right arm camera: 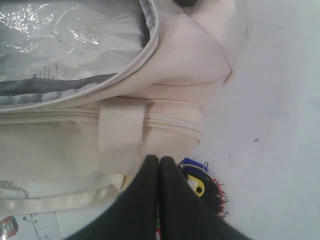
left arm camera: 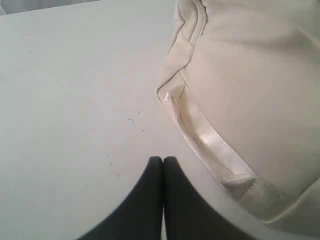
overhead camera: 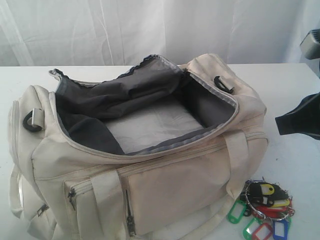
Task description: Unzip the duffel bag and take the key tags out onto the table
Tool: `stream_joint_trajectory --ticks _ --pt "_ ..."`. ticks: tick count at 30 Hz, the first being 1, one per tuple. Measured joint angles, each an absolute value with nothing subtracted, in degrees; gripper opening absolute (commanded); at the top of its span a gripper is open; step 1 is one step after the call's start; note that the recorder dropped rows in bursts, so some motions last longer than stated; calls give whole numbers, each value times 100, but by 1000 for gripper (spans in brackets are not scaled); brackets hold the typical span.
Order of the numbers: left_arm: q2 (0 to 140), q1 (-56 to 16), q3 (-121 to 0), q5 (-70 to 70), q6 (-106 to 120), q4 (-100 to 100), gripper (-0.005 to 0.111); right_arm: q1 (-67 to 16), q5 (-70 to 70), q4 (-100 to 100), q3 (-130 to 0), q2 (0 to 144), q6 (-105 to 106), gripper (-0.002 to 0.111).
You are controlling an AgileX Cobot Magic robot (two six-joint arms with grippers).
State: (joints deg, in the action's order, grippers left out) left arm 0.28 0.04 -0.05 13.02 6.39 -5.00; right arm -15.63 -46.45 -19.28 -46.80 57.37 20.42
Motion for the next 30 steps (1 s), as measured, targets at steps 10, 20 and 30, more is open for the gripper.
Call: stream_joint_trajectory --ticks 10,20,30 --pt "28 4 -5 1291 98 -502 0 -1563 -4645 -1928 -4680 5737 2042 0" --pt "28 4 -5 1269 -510 0 0 -1563 -4645 -1928 -4680 5737 2042 0" --pt "28 4 -5 1269 -599 45 0 -1563 -4645 -1928 -4680 5737 2042 0"
